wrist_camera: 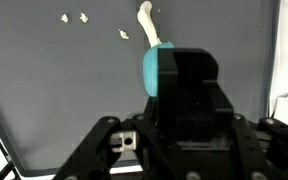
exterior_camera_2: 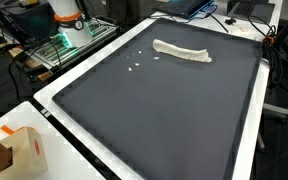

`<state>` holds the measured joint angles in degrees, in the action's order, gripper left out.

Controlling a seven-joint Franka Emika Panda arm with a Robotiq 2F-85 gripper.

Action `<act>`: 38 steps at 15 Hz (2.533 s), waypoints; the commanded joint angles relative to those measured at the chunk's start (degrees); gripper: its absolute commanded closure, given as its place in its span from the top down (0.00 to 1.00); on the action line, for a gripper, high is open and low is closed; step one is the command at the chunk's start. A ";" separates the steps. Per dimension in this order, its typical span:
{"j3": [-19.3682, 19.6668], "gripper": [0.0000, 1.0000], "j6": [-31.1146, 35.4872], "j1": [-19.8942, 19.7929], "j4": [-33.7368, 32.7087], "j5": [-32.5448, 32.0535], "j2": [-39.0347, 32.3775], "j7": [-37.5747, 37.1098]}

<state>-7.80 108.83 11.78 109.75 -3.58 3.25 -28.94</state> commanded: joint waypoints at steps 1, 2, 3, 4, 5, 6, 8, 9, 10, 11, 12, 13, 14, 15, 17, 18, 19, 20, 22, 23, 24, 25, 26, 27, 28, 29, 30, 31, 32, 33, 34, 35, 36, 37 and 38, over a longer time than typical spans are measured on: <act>-1.05 0.50 -0.19 -1.05 -0.19 0.06 -0.03 0.04; -1.05 0.50 -0.19 -1.05 -0.21 0.06 -0.04 0.03; -1.06 0.50 -0.19 -1.06 -0.21 0.06 -0.04 0.03; -1.06 0.50 -0.19 -1.06 -0.21 0.06 -0.04 0.04; -1.07 0.25 -0.19 -1.06 -0.21 0.06 -0.04 0.03; -0.41 0.25 0.69 -1.48 -0.15 1.91 -0.33 3.08; 1.00 0.25 6.45 -2.49 1.19 7.42 -0.62 11.49; 1.44 0.25 8.64 -3.04 1.29 9.85 -1.24 14.88; 1.97 0.25 10.73 -3.66 1.37 12.86 -1.93 18.91; 2.51 0.25 12.73 -4.37 1.46 15.99 -2.80 23.35; 2.95 0.25 14.00 -5.01 1.39 19.34 -3.72 28.06; 3.21 0.25 15.11 -5.61 1.20 22.86 -4.84 32.60; 3.40 0.25 15.78 -6.28 0.93 26.44 -6.03 37.15; 3.49 0.25 15.85 -7.04 0.61 30.26 -7.19 41.74; 3.56 0.25 14.42 -8.88 -0.10 37.91 -9.80 50.90; 3.51 0.25 13.26 -9.99 -0.30 41.65 -10.91 55.46; 3.49 0.25 12.09 -11.14 -0.40 45.24 -12.06 59.94; 3.53 0.25 10.93 -12.14 -0.59 47.88 -13.30 63.53; 3.69 0.25 8.23 -14.05 -1.11 52.10 -15.90 69.77; 3.90 0.25 6.87 -14.82 -1.31 53.33 -16.96 71.95; 4.11 0.25 5.69 -15.58 -1.47 54.46 -18.17 73.99; 4.31 0.25 4.62 -16.26 -1.58 55.54 -19.17 75.67; 4.49 0.25 4.05 -16.85 -1.66 56.60 -20.22 77.37; 4.64 0.25 3.85 -17.37 -1.71 58.01 -21.17 78.75; 4.77 0.25 3.59 -17.83 -1.83 59.55 -22.14 79.54; 4.91 0.25 3.60 -18.22 -1.96 61.18 -23.17 80.36; 5.01 0.25 3.23 -18.56 -2.23 62.47 -24.14 81.00; 5.13 0.25 3.07 -18.89 -2.56 63.92 -25.21 81.47; 5.24 0.25 3.12 -19.11 -2.96 65.26 -26.22 82.21; 5.33 0.25 3.02 -19.29 -3.39 66.43 -27.12 82.47; 5.43 0.25 3.15 -19.46 -3.84 67.79 -28.09 82.51; 5.65 0.25 3.51 -19.44 -4.14 68.72 -28.86 81.97; 5.84 0.25 3.47 -19.48 -4.68 69.48 -29.79 81.39; 5.97 0.25 3.16 -19.58 -5.25 69.92 -30.71 81.77; 6.09 0.25 3.25 -19.59 -5.65 70.43 -31.49 81.46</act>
<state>-2.27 113.74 -7.37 106.28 64.24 -25.46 52.25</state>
